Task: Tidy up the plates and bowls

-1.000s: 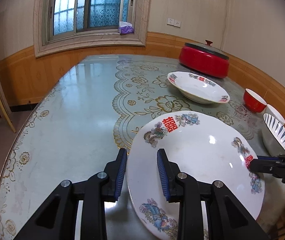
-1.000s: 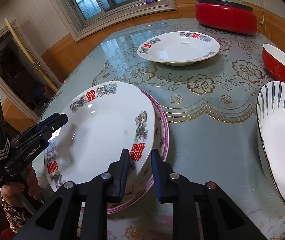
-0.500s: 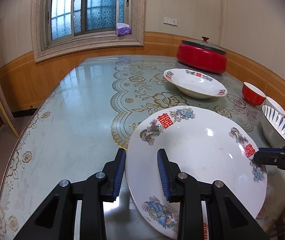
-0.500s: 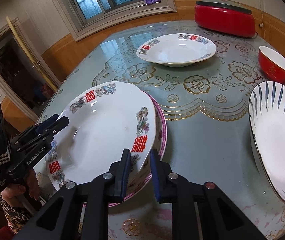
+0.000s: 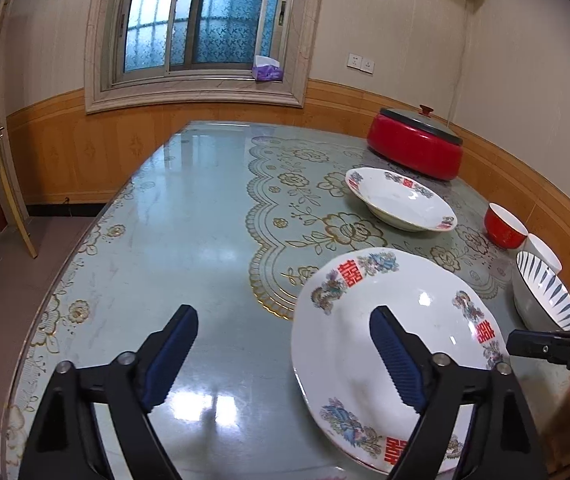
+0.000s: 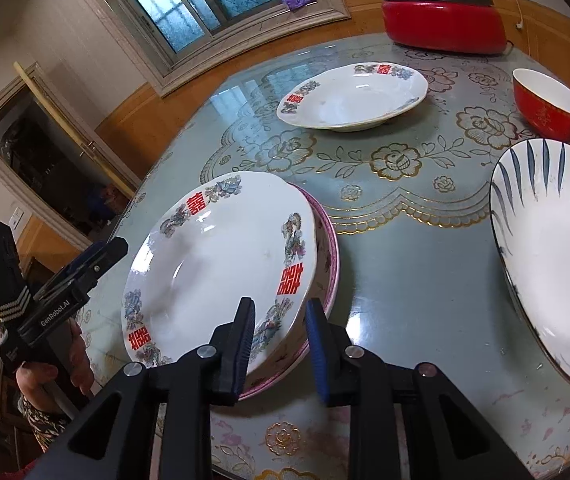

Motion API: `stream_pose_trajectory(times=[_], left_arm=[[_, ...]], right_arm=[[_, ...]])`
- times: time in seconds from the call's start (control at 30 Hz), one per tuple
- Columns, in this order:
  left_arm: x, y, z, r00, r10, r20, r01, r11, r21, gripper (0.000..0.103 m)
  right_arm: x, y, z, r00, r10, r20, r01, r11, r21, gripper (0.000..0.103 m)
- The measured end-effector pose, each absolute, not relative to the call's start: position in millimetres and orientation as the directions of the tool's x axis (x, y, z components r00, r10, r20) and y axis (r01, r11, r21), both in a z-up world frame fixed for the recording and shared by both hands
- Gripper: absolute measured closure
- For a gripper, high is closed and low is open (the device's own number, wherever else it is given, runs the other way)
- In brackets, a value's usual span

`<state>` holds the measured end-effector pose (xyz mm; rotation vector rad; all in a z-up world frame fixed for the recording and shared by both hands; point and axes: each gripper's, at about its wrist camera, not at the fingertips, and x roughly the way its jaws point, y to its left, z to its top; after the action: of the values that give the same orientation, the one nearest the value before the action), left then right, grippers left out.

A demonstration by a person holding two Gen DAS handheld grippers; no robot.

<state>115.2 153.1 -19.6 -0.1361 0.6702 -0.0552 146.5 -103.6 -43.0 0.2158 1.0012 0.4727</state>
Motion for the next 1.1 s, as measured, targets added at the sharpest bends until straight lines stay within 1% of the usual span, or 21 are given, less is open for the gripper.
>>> stream_pose_trajectory(times=[0.1,0.3,0.37,0.47,0.5,0.6,0.67,0.73,0.83,0.97,1.1], left_arm=[[122.4,156.8,-17.2,0.759,-0.092,-0.645,-0.011,0.988,-0.154,0.006],[143.9,164.4,-2.4,0.723,-0.124,-0.679,-0.017,0.98,-0.198,0.005],[155.6,168.1,4.5,0.711,-0.13,-0.691,-0.025,0.977,-0.21,0.003],[174.8,174.2,11.5,0.702,-0.138,-0.699,-0.047,0.97,-0.238,0.002],[181.4,176.3,13.4,0.701,-0.132,-0.701,-0.061,0.968,-0.244,0.002],[204.1,177.8,15.7,0.682,-0.113,-0.723,-0.096,0.966,-0.241,0.002],[219.8,172.6,16.8,0.673,-0.087,-0.734,-0.1,0.973,-0.207,0.002],[232.2,166.6,17.2,0.666,-0.086,-0.741,-0.083,0.979,-0.188,0.002],[251.5,159.3,15.0,0.655,-0.102,-0.748,-0.058,0.981,-0.185,0.002],[279.1,153.3,4.3,0.617,-0.143,-0.774,-0.037,0.977,-0.209,0.002],[304.6,146.8,-5.6,0.596,-0.135,-0.792,-0.032,0.981,-0.191,0.002]], right_arm=[[149.1,-107.8,-39.0,0.452,0.468,-0.759,-0.267,0.883,0.386,0.073],[171.6,-124.4,-17.8,0.492,0.436,-0.753,-0.222,0.9,0.376,0.07],[187.6,-131.8,-10.4,0.492,0.439,-0.752,-0.207,0.898,0.388,0.065],[221.3,-145.1,-1.8,0.479,0.448,-0.755,-0.186,0.892,0.412,0.062],[234.3,-152.0,1.3,0.489,0.426,-0.761,-0.156,0.901,0.404,0.062],[268.1,-167.0,10.1,0.515,0.377,-0.77,-0.105,0.919,0.38,0.061],[295.8,-175.5,12.1,0.505,0.38,-0.775,-0.087,0.916,0.392,0.061],[324.6,-185.9,10.6,0.497,0.377,-0.782,-0.04,0.91,0.414,0.061],[364.9,-196.2,3.9,0.478,0.334,-0.812,0.034,0.917,0.397,0.061],[403.8,-197.7,-13.2,0.42,0.299,-0.857,0.086,0.927,0.365,0.061],[430.0,-192.8,-32.7,0.383,0.27,-0.884,0.115,0.935,0.335,0.061]])
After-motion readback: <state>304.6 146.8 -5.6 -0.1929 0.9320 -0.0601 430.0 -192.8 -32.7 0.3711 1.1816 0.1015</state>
